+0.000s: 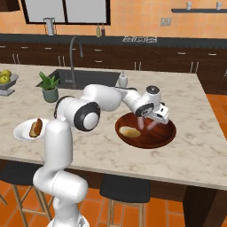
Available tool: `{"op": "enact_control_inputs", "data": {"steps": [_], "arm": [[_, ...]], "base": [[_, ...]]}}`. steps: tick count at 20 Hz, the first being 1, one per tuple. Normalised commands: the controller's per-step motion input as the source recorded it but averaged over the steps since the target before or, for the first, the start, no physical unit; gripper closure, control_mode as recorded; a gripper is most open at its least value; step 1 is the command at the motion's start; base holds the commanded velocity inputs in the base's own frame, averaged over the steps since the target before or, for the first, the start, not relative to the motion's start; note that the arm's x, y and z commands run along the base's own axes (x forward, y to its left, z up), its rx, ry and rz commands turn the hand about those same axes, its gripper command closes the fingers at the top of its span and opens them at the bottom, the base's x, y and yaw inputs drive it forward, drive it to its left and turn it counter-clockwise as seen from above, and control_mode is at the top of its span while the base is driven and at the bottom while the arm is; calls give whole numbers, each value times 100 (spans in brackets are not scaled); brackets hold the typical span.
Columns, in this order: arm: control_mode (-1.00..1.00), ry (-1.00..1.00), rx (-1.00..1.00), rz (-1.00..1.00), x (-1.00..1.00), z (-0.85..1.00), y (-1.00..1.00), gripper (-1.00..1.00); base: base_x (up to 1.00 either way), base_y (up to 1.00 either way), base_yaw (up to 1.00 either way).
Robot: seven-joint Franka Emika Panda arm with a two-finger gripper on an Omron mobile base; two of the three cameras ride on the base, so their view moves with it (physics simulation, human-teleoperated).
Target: Place one bun and one sausage from the bowl on each plate.
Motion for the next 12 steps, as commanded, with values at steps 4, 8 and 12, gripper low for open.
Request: {"op": "enact_control_inputs", "data": {"steps": [4,8,12], "arm": [[-100,0,0,0,29,-35,0,-100],[-100,0,0,0,25,-35,-3,-100],[-100,0,0,0,18,-28,-3,-100]], "base": [[0,0,0],[0,0,0],[0,0,0]]}}
